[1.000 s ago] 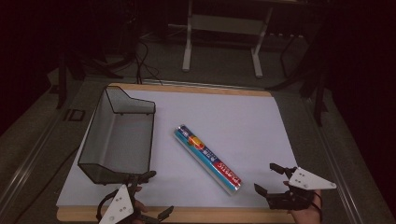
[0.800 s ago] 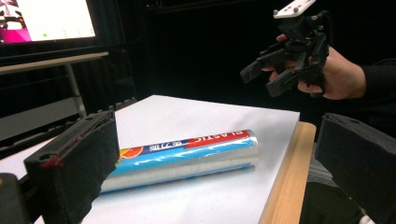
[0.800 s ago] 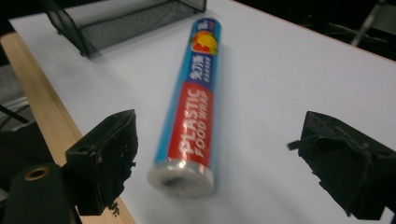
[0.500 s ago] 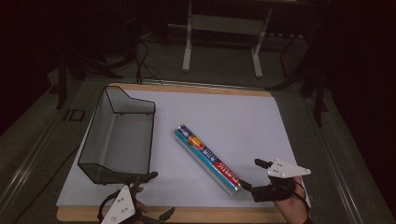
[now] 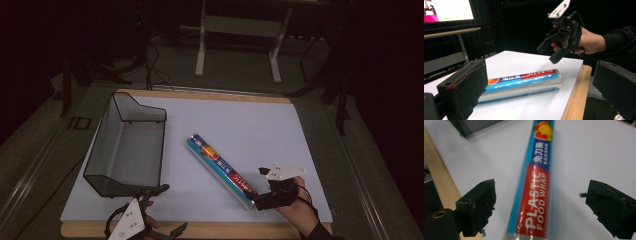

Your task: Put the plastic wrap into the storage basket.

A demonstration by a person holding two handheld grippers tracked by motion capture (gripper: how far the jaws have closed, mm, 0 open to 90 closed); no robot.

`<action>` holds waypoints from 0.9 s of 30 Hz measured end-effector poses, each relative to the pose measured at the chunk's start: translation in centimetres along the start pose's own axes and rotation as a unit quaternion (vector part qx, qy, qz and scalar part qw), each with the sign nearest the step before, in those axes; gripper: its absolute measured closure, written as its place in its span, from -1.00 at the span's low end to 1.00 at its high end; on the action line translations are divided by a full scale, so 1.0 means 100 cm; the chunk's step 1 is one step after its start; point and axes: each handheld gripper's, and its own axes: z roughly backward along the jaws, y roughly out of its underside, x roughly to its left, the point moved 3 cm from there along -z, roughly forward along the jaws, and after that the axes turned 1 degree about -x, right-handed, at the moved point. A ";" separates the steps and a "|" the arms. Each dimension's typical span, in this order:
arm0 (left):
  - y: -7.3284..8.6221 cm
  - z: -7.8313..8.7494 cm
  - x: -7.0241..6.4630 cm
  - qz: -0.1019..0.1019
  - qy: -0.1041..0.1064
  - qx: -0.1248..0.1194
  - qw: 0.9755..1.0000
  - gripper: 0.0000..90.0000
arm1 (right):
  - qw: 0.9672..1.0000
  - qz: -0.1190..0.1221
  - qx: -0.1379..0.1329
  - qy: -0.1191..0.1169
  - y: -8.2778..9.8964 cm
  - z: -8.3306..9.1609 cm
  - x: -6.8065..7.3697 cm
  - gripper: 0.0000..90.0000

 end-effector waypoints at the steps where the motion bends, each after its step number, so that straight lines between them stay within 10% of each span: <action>1: 0.000 0.000 0.000 0.000 0.000 -0.001 1.000 -0.99 | 1.000 0.000 0.007 -0.005 -0.001 -0.003 0.000 -0.79; 27: 0.000 0.000 -0.001 -0.003 0.004 0.001 1.000 -0.99 | 0.995 -0.005 0.101 -0.008 -0.025 -0.067 0.006 -0.79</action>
